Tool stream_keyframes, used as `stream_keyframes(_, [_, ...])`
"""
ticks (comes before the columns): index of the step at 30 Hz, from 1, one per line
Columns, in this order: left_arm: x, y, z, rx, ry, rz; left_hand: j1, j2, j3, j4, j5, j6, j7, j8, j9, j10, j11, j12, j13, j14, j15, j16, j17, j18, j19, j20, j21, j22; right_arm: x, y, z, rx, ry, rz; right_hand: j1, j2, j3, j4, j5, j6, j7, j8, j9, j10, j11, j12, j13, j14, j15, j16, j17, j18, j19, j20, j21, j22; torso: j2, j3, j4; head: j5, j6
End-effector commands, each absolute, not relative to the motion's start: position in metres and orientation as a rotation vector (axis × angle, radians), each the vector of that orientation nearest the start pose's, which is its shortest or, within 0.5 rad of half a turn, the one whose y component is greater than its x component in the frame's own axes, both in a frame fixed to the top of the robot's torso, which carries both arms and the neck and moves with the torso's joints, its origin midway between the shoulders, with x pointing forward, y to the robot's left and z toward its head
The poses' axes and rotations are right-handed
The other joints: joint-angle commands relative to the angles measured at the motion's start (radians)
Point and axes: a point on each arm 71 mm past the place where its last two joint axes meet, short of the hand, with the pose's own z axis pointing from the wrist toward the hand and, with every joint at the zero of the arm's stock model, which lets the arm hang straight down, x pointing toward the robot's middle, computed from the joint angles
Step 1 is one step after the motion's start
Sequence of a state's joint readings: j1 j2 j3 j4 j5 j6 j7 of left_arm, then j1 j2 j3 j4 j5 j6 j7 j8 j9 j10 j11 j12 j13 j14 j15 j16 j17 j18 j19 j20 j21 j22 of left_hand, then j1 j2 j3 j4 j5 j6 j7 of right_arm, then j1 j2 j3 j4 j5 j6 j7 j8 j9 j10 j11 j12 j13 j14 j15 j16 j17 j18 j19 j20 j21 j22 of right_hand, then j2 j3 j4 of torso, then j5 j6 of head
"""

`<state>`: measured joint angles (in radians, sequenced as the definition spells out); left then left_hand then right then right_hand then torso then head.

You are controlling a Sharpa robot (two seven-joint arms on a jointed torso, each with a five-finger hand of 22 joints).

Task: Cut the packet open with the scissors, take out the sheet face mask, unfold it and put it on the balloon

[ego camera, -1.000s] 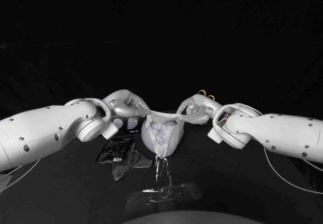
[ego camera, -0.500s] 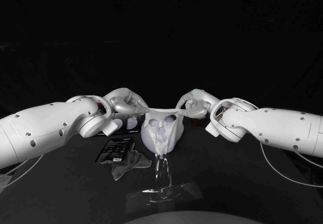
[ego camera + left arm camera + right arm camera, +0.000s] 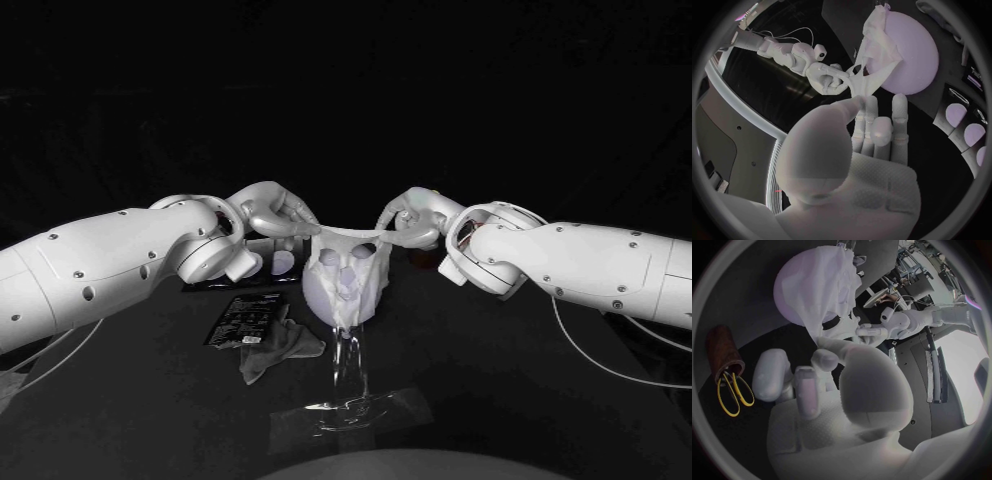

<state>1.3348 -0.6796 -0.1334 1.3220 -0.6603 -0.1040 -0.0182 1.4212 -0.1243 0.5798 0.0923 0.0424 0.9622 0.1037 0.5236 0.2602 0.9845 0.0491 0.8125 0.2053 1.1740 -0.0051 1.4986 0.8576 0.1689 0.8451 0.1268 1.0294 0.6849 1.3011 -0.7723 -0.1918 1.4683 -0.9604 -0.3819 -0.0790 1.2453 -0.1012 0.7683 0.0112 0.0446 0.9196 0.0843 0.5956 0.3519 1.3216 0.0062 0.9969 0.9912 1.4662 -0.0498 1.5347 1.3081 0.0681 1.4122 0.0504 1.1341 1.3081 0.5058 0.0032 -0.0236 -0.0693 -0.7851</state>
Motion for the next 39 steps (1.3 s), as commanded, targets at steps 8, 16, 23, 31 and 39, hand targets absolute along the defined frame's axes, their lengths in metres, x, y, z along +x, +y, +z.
stream_keyframes(8, [0.535,0.166,-0.183,-0.401,2.058,-0.981,0.007,-0.004,0.010,0.000,0.007,0.002,0.006,0.002,0.145,-0.007,-0.004,0.004,0.002,0.006,0.000,0.005,0.000,0.014,0.001,-0.007,0.007,0.003,0.500,-0.188,-0.201,0.223,1.853,0.777,-0.014,0.003,-0.037,-0.003,0.004,-0.024,0.013,-0.010,-0.009,-0.103,0.010,-0.202,-0.172,0.059,0.002,-0.047,0.119,0.026,-0.038,0.007,-0.077,0.134,-0.001,0.0000,0.0002,-0.002,-0.003])
stream_keyframes(16, [0.537,0.164,-0.188,-0.421,2.112,-0.897,0.009,-0.004,0.017,-0.003,0.007,-0.001,0.008,0.000,0.149,-0.013,-0.002,0.003,0.001,0.005,0.001,0.008,-0.001,0.014,0.000,-0.008,0.013,0.007,0.508,-0.192,-0.199,0.266,1.799,0.751,-0.030,-0.006,-0.095,0.008,0.003,-0.045,0.026,-0.040,-0.025,-0.153,0.023,-0.352,-0.285,0.045,0.013,-0.074,0.080,0.033,-0.059,0.018,-0.123,0.123,0.000,0.0008,0.0009,-0.002,0.000])
stream_keyframes(23, [0.541,0.165,-0.189,-0.452,2.113,-0.843,0.010,-0.005,0.022,-0.005,0.007,-0.001,0.008,-0.001,0.151,-0.015,-0.002,0.004,0.002,0.007,0.002,0.010,0.003,0.015,0.000,-0.009,0.017,0.009,0.513,-0.190,-0.202,0.280,1.798,0.736,-0.055,-0.021,-0.138,0.034,0.004,-0.047,0.031,-0.062,-0.039,-0.151,0.028,-0.381,-0.305,0.043,0.017,-0.082,0.066,0.030,-0.051,0.022,-0.106,0.127,-0.001,0.0006,-0.0002,-0.001,-0.001])
stream_keyframes(31, [0.544,0.166,-0.190,-0.481,2.104,-0.808,0.010,-0.005,0.023,-0.005,0.007,-0.001,0.009,-0.001,0.152,-0.014,-0.002,0.004,0.002,0.009,0.002,0.011,0.006,0.015,0.000,-0.009,0.018,0.010,0.518,-0.189,-0.211,0.282,1.857,0.644,-0.085,-0.043,-0.188,0.073,0.004,-0.051,0.041,-0.095,-0.059,-0.152,0.036,-0.419,-0.334,0.042,0.024,-0.087,0.057,0.032,-0.051,0.028,-0.115,0.126,0.000,-0.0005,0.0014,-0.003,-0.005])
stream_keyframes(39, [0.548,0.165,-0.190,-0.496,2.098,-0.796,0.008,-0.006,0.025,-0.005,0.007,0.000,0.009,-0.001,0.154,-0.014,-0.001,0.005,0.002,0.013,0.002,0.013,0.012,0.015,0.000,-0.009,0.020,0.011,0.521,-0.190,-0.217,0.282,1.889,0.579,-0.086,-0.053,-0.212,0.090,0.004,-0.052,0.045,-0.114,-0.070,-0.155,0.040,-0.440,-0.350,0.036,0.028,-0.097,0.040,0.036,-0.061,0.032,-0.140,0.120,0.001,-0.0001,0.0010,-0.002,-0.007])
